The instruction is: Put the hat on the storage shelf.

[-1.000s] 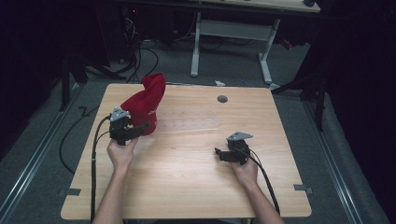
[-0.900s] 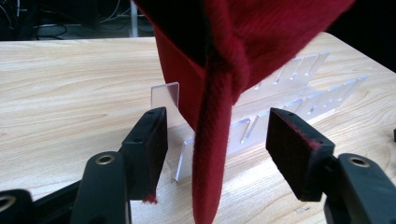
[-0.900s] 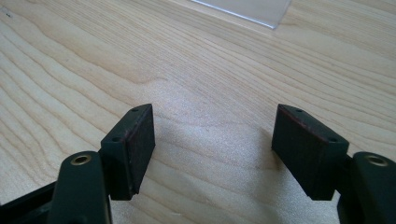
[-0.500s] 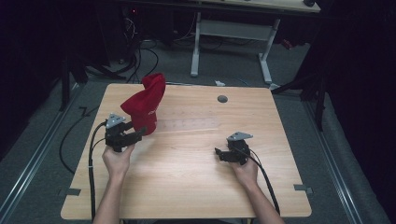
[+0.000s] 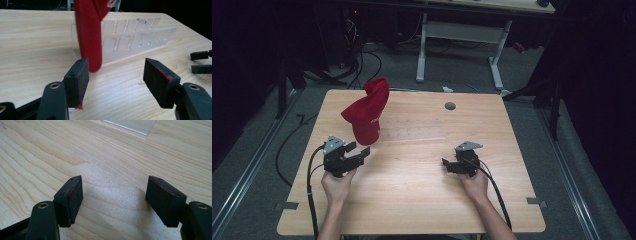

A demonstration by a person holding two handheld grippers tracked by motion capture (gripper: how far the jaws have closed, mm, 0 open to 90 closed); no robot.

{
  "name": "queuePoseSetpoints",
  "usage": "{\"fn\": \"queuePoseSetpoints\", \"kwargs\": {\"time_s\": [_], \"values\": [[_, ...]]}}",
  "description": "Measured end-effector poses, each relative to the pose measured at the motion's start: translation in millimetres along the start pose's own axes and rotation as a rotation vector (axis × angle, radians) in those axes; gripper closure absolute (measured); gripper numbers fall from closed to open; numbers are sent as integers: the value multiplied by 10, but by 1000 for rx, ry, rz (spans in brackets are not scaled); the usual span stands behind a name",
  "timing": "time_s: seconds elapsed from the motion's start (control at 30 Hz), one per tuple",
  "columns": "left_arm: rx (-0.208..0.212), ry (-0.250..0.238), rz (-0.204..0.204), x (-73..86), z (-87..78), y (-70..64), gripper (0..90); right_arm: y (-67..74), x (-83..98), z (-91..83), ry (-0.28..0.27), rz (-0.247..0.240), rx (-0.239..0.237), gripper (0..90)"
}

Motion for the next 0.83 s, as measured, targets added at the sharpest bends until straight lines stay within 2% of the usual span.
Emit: {"fn": "queuePoseSetpoints", "kwargs": {"time_s": [0.2, 0.33, 0.47, 0.6, 0.67, 0.73, 0.83], "values": [[19, 59, 17, 235, 15, -61, 369, 0, 0, 0, 0, 0, 0, 303], [18, 120, 40, 447, 102, -91, 363, 0, 0, 1, -1, 0, -1, 302], [-39, 189, 134, 715, 269, -102, 363, 0, 0, 1, -1, 0, 0, 303], [-89, 235, 185, 892, 371, -57, 363, 0, 0, 1, -1, 0, 0, 302], [-95, 232, 222, 953, 373, -46, 349, 0, 1, 1, -1, 0, -1, 302], [-97, 232, 211, 949, 368, -46, 343, 1, 1, 1, -2, 0, 0, 303], [-98, 234, 216, 951, 369, -44, 334, 1, 1, 1, -1, 0, 0, 303]]}}
Point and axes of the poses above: each handheld gripper's, and its own axes: z roughly forward along the jaws, x roughly out of its underside, y roughly to its left, the point moved 2 cm from there along z, roughly forward along the jaws, and after that the axes turned 3 degrees about y, right-handed, at the moved point
